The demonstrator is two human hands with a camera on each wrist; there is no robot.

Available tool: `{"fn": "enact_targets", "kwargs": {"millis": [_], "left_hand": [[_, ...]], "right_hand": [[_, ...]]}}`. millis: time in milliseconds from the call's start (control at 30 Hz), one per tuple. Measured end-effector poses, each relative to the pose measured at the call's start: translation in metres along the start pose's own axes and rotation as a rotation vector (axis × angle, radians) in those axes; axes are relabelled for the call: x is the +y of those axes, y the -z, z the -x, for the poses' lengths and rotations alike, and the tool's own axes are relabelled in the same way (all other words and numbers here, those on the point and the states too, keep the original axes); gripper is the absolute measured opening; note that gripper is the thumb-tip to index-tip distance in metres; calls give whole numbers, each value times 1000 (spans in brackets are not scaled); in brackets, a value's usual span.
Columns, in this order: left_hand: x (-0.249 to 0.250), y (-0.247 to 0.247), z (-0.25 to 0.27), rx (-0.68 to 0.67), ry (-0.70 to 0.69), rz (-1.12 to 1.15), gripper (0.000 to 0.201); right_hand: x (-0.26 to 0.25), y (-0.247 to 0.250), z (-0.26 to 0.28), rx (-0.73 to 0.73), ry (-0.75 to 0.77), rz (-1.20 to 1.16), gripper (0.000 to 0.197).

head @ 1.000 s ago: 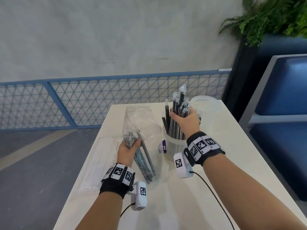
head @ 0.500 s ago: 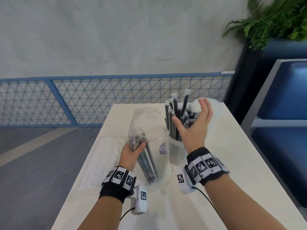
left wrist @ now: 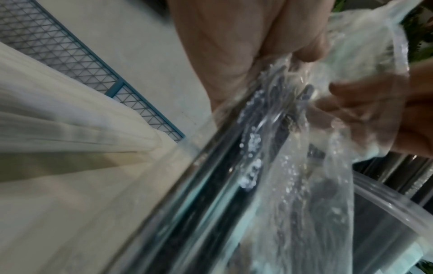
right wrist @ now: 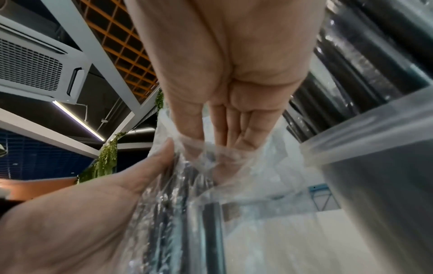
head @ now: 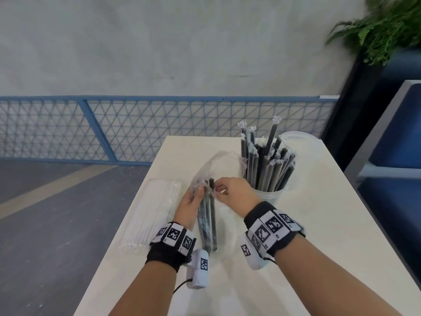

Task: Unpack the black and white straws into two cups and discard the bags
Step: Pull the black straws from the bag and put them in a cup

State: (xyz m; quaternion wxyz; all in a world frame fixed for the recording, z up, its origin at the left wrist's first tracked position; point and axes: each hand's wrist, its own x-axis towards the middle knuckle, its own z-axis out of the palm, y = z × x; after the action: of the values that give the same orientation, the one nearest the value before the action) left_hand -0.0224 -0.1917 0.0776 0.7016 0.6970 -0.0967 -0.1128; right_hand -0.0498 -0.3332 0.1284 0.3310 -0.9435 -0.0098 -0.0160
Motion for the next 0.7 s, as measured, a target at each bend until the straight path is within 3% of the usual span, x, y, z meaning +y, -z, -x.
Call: {"fn": "enact_targets", "kwargs": {"millis": [100,233,300,400,533,600,667,700], "left_hand": [[2,-2,1,-28,73,-79,34],[7,-2,2,-87,114,-84,62],[15,-2,5,-96,89,-74,56],[22,-3,9,-178,28,-67,57],[16,-2,1,-260,-34,-13,102],[13,-2,-3,-263,-39,-19,111],[18,-6,0,-226,-31,-42,102],[21,-8,2,-187,-20,-63,87]], "right_hand": [[-7,-5,-2,-95,-20,48,31],[-7,-4,0,-96,-20,50,31],[-5,-1,1,-82,28,27,25],[-3,1,0,-94,57,-102,38],[-5,3,2,-201,-4,-430,32],[-6,-1,3,-178,1,-494,25],[-6,-7,4,-152,17,-519,33],[-5,-9,5,-145,15,-532,40]]}}
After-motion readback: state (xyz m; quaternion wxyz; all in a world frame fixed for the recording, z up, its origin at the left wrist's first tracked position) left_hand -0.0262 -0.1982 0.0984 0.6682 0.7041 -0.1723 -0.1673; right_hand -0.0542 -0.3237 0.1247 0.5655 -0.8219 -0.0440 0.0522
